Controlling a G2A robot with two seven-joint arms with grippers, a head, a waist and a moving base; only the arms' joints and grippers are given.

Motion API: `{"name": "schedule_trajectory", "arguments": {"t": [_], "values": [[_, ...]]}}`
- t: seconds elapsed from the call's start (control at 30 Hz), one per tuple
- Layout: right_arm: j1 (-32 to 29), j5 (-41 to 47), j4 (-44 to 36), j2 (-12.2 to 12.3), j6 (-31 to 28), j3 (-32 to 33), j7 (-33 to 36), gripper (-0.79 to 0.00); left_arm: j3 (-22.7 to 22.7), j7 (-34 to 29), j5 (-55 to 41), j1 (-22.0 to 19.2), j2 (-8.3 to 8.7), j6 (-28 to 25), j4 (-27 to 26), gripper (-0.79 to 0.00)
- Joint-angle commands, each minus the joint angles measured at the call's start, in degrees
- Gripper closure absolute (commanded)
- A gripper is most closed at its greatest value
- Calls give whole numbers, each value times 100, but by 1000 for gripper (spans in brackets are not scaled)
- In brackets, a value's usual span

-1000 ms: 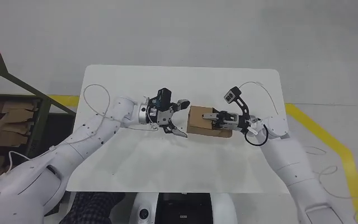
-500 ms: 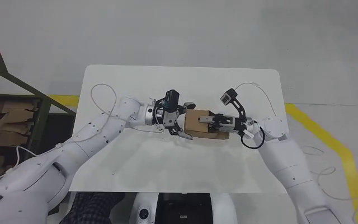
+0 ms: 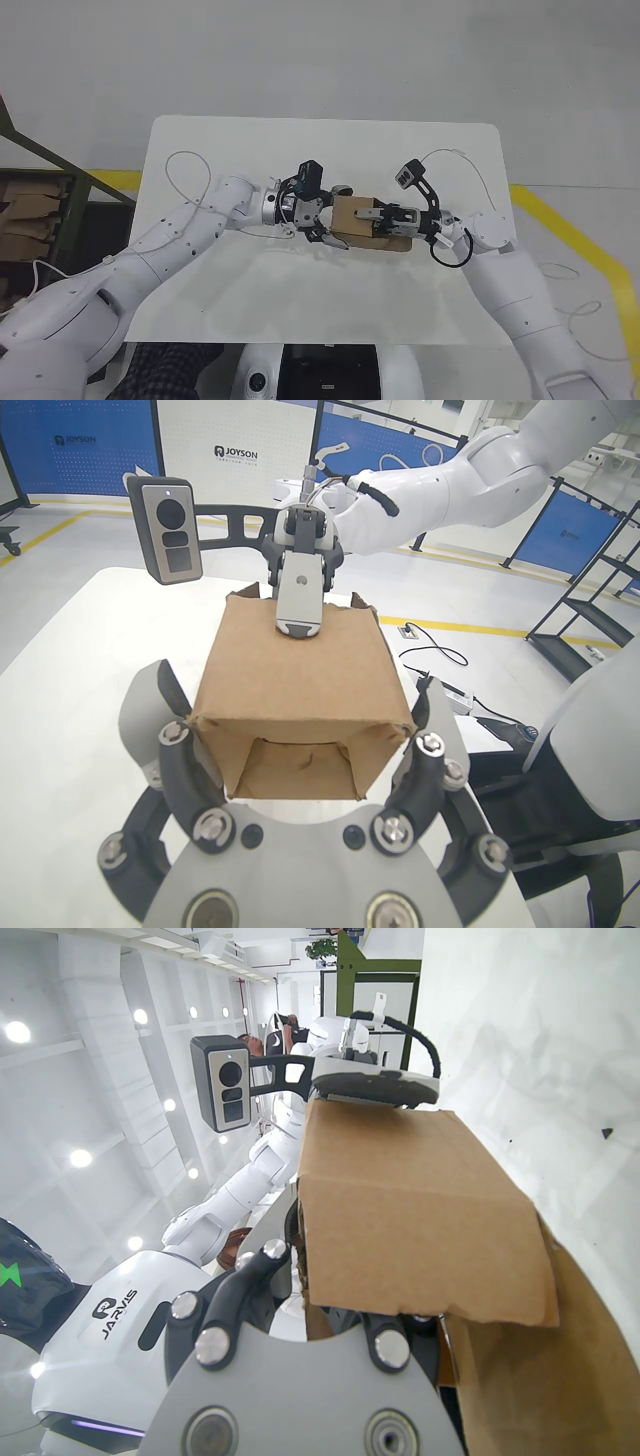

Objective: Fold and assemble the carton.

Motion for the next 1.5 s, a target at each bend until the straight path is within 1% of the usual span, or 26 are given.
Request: {"name": "schedule_trajectory", "arguments": {"t": [0.0,0.07,0.1,0.17,0.3,0.6,0.7,0.77,0.83,0.87,0.93,1.0,1.1,1.33,1.47], "values": [[-1,-16,-11,2,10,1,0,0,8,-5,-51,-5,1,0,8,-665],[2,-25,-21,3,20,4,-9,0,14,-15,-89,-15,4,0,21,-646],[3,-31,-27,3,25,2,-17,0,17,-18,-112,-21,5,0,27,-616],[8,-40,-36,2,37,-5,-21,0,29,-28,-153,-36,7,0,44,-594],[24,-39,-28,-2,58,-15,-33,0,73,-34,-246,-61,13,0,48,-579],[60,-26,6,-11,53,-22,-71,0,193,-21,-403,-122,36,0,71,-508],[65,-24,11,-12,52,-24,-73,-3,235,-12,-437,-141,39,0,87,-502],[67,-22,13,-13,53,-22,-71,-52,263,-6,-466,-154,40,0,105,-505],[67,-15,12,-11,55,-13,-71,-83,287,-2,-481,-170,40,0,117,-502],[63,-13,9,-10,55,-8,-70,-120,299,6,-489,-175,41,0,122,-505],[56,-7,7,-6,54,10,-66,-142,320,20,-504,-185,42,0,139,-496],[43,19,7,-1,51,35,-58,-169,335,42,-512,-194,45,0,150,-505],[25,30,-2,9,52,72,-38,-151,350,88,-526,-198,51,0,167,-505],[-64,36,-99,56,70,224,25,-160,382,199,-501,-193,69,0,179,-505],[-170,-27,-179,109,96,392,28,-151,377,317,-474,-182,78,0,166,-505]]}}
